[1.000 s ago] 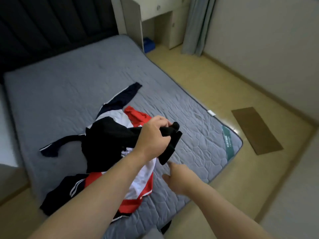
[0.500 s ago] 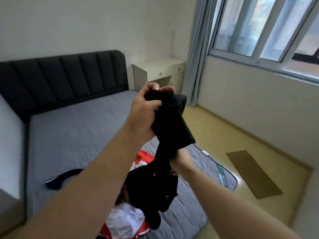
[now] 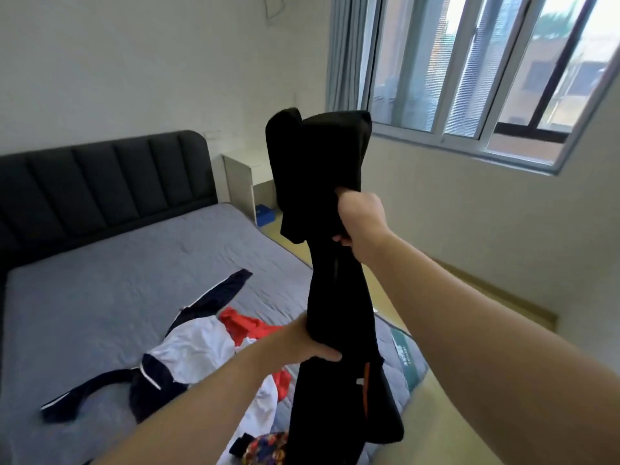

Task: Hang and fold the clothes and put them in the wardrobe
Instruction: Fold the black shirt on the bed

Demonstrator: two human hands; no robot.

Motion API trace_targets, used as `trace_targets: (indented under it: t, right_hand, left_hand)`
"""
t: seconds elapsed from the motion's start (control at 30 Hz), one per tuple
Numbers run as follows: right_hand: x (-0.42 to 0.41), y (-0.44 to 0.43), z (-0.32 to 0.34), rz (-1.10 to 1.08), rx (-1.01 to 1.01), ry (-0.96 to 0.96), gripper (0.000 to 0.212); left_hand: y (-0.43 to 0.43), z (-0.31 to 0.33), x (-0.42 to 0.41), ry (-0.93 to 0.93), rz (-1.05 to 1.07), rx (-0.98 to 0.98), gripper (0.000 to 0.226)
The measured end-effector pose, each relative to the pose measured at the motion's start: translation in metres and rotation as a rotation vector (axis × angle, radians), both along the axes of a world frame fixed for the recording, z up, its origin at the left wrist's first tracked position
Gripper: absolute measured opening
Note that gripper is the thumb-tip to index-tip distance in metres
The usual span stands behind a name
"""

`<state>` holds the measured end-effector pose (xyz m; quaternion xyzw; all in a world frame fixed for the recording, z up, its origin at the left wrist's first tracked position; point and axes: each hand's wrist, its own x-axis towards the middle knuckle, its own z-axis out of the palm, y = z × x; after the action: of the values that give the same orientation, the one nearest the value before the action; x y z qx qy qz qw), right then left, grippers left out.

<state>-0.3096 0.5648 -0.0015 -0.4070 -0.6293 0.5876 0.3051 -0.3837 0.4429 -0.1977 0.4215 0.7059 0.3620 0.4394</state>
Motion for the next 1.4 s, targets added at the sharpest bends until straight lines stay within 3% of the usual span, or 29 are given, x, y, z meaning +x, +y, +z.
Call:
trace_targets:
  t: [0.13,0.23,0.37,0.43,0.5,0.6,0.73,0.77,0.93,1.03,1.1,1.23,1.4]
  right_hand:
    - [0.015,0.021,0.022,-0.010,0.009,0.096,0.029]
    - [0.040,0.038,0.013,0.140,-0.001,0.182,0.069]
    - [0.079,0.052,-0.022,0.165,0.210,-0.182,0.092]
    - [0.098,0.052,-0.045,0.186,0.188,-0.354,0.106]
    - [0.113,0.047,-0.068,0.269,0.122,-0.446,0.118]
    - [0.114,0.047,-0.086,0.306,0.088,-0.338,0.100]
    - [0.091,0.073,-0.091,0.136,0.208,-0.249,0.020]
    - [0.086,0.078,-0.092,0.138,0.252,-0.248,0.010]
    - [0.060,0.101,-0.085,0.065,0.372,-0.197,0.009]
    - [0.042,0.121,-0.069,-0.041,0.386,-0.095,0.002]
    - [0.032,0.130,-0.058,-0.029,0.393,-0.059,0.007]
    - [0.031,0.152,-0.056,0.004,0.320,0.014,0.013]
    - [0.059,0.190,-0.083,-0.061,0.316,-0.016,0.026]
  left_hand:
    - [0.036,-0.019,0.024,0.211,0.200,0.025,0.032]
    - [0.059,0.006,0.012,-0.016,0.341,0.045,0.013]
    - [0.090,0.074,0.010,-0.179,0.474,0.337,0.028]
    - [0.105,0.112,0.015,-0.309,0.545,0.479,0.035]
    - [0.118,0.141,0.012,-0.504,0.546,0.500,0.036]
    - [0.126,0.161,0.010,-0.741,0.355,0.422,0.045]
    - [0.130,0.148,0.017,-0.801,0.239,0.391,0.029]
    - [0.131,0.143,0.016,-0.791,0.213,0.380,0.030]
    - [0.133,0.134,-0.003,-0.566,0.082,0.234,0.062]
    - [0.138,0.130,-0.004,-0.309,0.142,0.115,0.069]
    - [0.151,0.124,-0.009,-0.233,0.221,0.132,0.063]
    - [0.190,0.124,-0.029,-0.385,0.457,0.248,0.042]
    - [0.242,0.135,-0.040,-0.555,0.601,0.247,0.039]
